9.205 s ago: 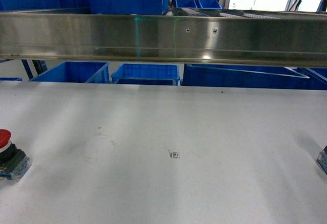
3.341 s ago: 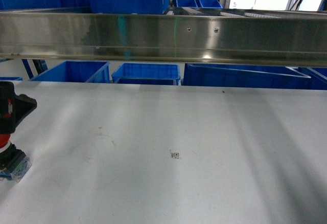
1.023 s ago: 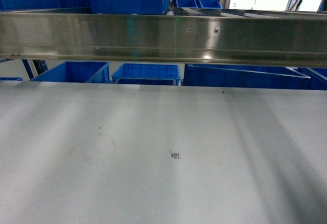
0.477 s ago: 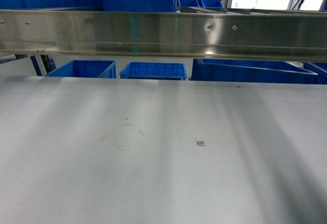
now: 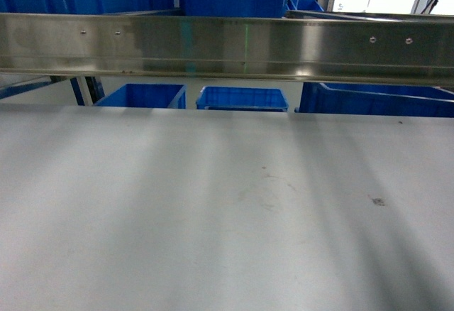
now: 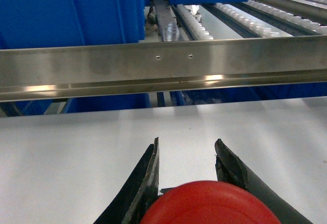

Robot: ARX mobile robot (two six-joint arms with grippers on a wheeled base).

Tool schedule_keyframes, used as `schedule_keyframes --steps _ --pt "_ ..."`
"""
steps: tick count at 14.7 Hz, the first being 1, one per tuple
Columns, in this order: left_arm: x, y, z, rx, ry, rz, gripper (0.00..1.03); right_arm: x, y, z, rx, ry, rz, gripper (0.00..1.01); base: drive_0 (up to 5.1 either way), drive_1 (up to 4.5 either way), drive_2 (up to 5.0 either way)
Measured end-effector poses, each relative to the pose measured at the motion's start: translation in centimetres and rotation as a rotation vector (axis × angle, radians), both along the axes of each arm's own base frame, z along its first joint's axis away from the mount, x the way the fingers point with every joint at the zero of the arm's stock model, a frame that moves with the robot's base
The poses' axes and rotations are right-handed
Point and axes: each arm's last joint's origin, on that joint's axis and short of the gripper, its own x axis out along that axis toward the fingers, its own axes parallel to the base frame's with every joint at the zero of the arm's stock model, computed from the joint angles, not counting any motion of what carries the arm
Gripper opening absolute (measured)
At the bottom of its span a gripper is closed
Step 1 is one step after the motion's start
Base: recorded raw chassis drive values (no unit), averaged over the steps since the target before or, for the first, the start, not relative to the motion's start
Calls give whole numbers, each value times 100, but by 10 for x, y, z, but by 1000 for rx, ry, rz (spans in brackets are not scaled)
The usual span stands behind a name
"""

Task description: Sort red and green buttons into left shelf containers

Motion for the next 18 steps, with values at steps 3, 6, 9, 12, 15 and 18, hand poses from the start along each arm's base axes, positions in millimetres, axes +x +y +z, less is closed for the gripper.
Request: schedule_keyframes --steps 3,6,9,12,15,18 --pt "0 0 0 0 0 -1 29 0 0 -1 0 6 0 24 -510 235 235" --pt "0 0 0 0 1 -2 29 0 0 -1 0 6 0 24 -494 252 252" --pt "1 0 -1 0 2 0 29 0 0 -1 0 6 0 24 -497 249 249" --pt "1 0 -1 0 1 -2 29 0 0 -1 0 2 0 24 -508 238 238" --pt "1 0 -1 0 2 -2 29 0 0 -1 0 3 0 24 -498 247 247" --pt "1 0 0 0 0 -2 29 0 0 -1 0 4 0 24 -505 241 241"
